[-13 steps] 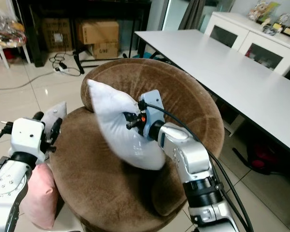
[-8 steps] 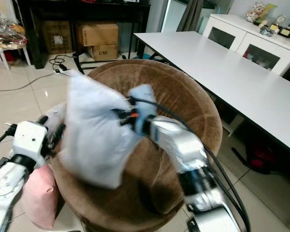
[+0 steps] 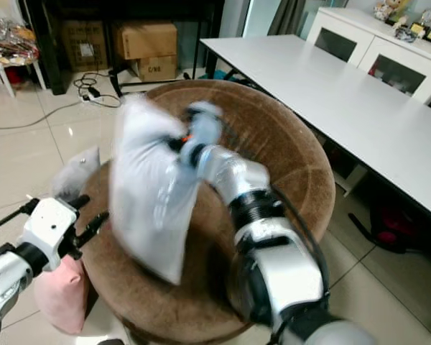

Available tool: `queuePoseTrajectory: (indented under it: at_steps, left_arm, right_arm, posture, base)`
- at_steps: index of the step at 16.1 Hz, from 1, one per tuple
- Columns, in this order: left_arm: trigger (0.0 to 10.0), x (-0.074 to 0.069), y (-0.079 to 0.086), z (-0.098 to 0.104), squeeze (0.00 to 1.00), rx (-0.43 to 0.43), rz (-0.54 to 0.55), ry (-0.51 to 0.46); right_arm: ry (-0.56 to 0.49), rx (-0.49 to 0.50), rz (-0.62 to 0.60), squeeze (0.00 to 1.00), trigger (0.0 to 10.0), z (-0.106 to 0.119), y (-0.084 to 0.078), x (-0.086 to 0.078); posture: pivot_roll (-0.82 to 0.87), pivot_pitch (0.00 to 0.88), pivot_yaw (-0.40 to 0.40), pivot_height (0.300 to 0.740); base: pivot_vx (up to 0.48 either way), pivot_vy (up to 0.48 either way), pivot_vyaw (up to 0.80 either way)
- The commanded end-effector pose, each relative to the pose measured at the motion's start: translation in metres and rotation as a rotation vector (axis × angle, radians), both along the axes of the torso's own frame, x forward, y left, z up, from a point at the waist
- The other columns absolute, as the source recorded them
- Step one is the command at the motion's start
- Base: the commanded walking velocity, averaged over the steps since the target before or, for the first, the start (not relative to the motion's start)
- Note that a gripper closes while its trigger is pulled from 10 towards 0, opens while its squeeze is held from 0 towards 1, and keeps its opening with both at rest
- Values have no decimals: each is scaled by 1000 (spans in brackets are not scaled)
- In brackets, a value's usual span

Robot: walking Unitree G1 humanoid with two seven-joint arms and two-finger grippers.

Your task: Move the pillow to the sofa from floor

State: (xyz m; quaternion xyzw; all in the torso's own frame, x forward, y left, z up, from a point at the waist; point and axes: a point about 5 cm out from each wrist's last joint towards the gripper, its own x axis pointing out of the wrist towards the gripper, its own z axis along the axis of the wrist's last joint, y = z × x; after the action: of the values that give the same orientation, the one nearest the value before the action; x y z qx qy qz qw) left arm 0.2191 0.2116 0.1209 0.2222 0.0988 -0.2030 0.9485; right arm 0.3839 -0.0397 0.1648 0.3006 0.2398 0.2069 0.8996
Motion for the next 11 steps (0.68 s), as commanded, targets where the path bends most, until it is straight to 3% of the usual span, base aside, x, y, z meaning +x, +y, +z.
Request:
queuePoseTrajectory:
  at_steps: [1,3,5,7,11]
  left_arm:
    - [10000,-3,-7,-1,0,-14,-38,17]
    - [10000,-3,-9,-3,0,-9,-42,23]
    - [10000,-3,-9,-3,0,-9,-44,27]
    - [10000,-5,-9,-4,0,-16,-52,39]
    - [10000,-6,-11,-5,0,-31,-93,71]
  right_arm:
    - [65,79,-186,0,10000,-2,-27,10]
    - [227,74,-418,0,10000,-31,-63,8]
    - [293,48,-530,0,10000,-48,-84,3]
    - [358,52,-611,0,10000,-63,-101,-3]
    - [414,30,-674,0,10000,-75,-112,-9]
  posture:
    - [84,0,-101,740]
    - [85,0,-104,740]
    - [91,0,-115,740]
    - [89,0,-115,740]
    - [74,0,-103,740]
  base:
    - [0,0,0]
    - [0,0,0]
    - [0,0,0]
    - [0,0,0]
    - [0,0,0]
